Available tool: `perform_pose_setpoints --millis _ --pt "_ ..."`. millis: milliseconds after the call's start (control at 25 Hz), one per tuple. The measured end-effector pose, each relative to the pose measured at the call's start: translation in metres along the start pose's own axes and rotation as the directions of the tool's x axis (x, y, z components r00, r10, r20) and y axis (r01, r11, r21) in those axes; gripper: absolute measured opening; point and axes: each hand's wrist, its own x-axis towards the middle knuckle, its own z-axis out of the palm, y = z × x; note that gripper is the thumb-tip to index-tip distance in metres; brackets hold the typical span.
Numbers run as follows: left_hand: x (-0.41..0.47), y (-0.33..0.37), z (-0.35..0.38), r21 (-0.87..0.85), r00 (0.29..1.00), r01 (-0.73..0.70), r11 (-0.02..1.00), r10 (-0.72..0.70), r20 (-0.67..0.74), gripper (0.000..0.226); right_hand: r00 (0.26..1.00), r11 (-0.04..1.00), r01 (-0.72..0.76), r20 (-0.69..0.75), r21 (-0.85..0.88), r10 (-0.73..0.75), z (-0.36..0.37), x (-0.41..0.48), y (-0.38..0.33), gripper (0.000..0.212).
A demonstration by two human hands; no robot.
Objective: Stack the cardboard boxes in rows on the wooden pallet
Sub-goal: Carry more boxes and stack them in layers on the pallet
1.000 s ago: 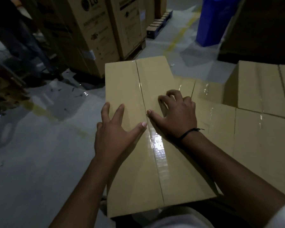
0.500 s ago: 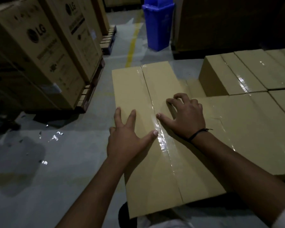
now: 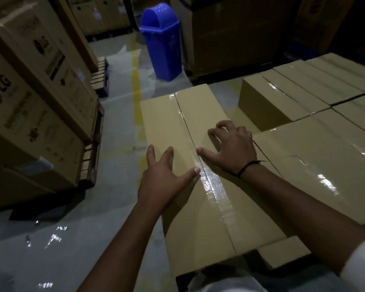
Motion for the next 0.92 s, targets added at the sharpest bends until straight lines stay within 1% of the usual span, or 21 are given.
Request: perform_pose_setpoints --millis 200,360,440,520,680,760,920 --pt "0.106 -0.043 -0.042 0.022 0.994 -0.104 0.994 0.103 0.035 0.106 0.988 0.988 -0.153 -0.013 0.032 0.153 0.043 0.07 -0.05 0.066" --pt "0.179 -0.069 -0.06 0.057 0.988 -0.149 0.987 0.147 0.036 0.106 0.966 0.967 -0.254 -0.036 0.031 0.255 0.072 0.117 -0.079 0.062" --pt "0.216 -0.08 -0.064 0.038 0.982 -0.187 0.982 0.185 0.04 0.104 0.955 0.956 -0.291 -0.041 0.04 0.293 0.081 0.141 -0.086 0.063" --pt "0.257 -0.087 -0.063 0.011 0.974 -0.211 0.977 0.21 0.086 0.102 0.936 0.937 -0.347 -0.042 0.036 0.349 0.094 0.166 -0.09 0.062" --pt "0.346 -0.086 -0.05 -0.01 0.949 -0.269 0.963 0.266 0.169 0.103 0.853 0.854 -0.519 -0.055 0.029 0.52 0.127 0.233 -0.094 0.062" --pt "0.39 -0.086 -0.044 -0.02 0.93 -0.313 0.95 0.311 0.196 0.105 0.82 0.822 -0.569 -0.073 0.002 0.568 0.141 0.271 -0.091 0.065" --pt "0.463 -0.085 -0.037 -0.021 0.866 -0.412 0.911 0.399 0.303 0.11 0.728 0.73 -0.683 -0.11 -0.03 0.677 0.157 0.335 -0.083 0.067"
